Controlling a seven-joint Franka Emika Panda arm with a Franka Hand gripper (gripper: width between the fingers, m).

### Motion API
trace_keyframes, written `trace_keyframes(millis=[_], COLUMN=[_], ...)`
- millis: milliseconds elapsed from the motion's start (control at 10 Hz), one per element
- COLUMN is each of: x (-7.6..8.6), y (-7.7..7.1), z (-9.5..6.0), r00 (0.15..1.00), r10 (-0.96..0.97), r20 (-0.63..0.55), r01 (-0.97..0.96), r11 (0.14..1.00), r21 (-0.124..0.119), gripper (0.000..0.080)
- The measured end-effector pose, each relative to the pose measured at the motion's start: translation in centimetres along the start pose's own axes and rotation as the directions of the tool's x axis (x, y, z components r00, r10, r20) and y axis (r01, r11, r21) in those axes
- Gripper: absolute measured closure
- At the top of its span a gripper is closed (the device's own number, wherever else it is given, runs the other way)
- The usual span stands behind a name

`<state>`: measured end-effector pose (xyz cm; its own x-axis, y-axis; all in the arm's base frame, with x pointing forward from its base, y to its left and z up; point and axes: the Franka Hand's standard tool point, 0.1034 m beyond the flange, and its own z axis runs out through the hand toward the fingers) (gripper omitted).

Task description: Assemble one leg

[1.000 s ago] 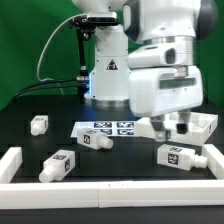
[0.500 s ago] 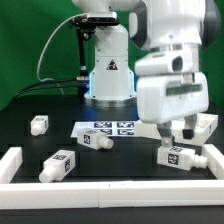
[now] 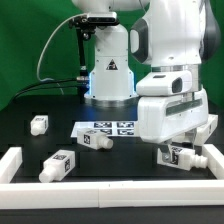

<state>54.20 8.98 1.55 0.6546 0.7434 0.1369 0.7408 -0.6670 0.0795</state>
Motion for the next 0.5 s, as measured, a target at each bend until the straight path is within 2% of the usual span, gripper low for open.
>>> trace_keyframes(millis=[100, 200, 300, 400, 500], x=[0.0, 0.0, 0.0, -0.3, -1.1], y=[0.0, 0.0, 0.0, 0.3, 1.1], z=[0.0, 0.0, 0.0, -0.2, -1.5], r00=[1.000, 1.000, 1.000, 1.000, 1.000], r10=[0.000, 0.000, 0.000, 0.001, 0.008], r20=[0.001, 0.001, 0.000, 0.003, 0.004], r01=[0.000, 0.000, 0.000, -0.001, -0.008], r11=[1.000, 1.000, 1.000, 1.000, 1.000], r21=[0.000, 0.000, 0.000, -0.002, -0.015], gripper=[0.0280, 0.0419, 0.0517, 0.0517, 0.0517])
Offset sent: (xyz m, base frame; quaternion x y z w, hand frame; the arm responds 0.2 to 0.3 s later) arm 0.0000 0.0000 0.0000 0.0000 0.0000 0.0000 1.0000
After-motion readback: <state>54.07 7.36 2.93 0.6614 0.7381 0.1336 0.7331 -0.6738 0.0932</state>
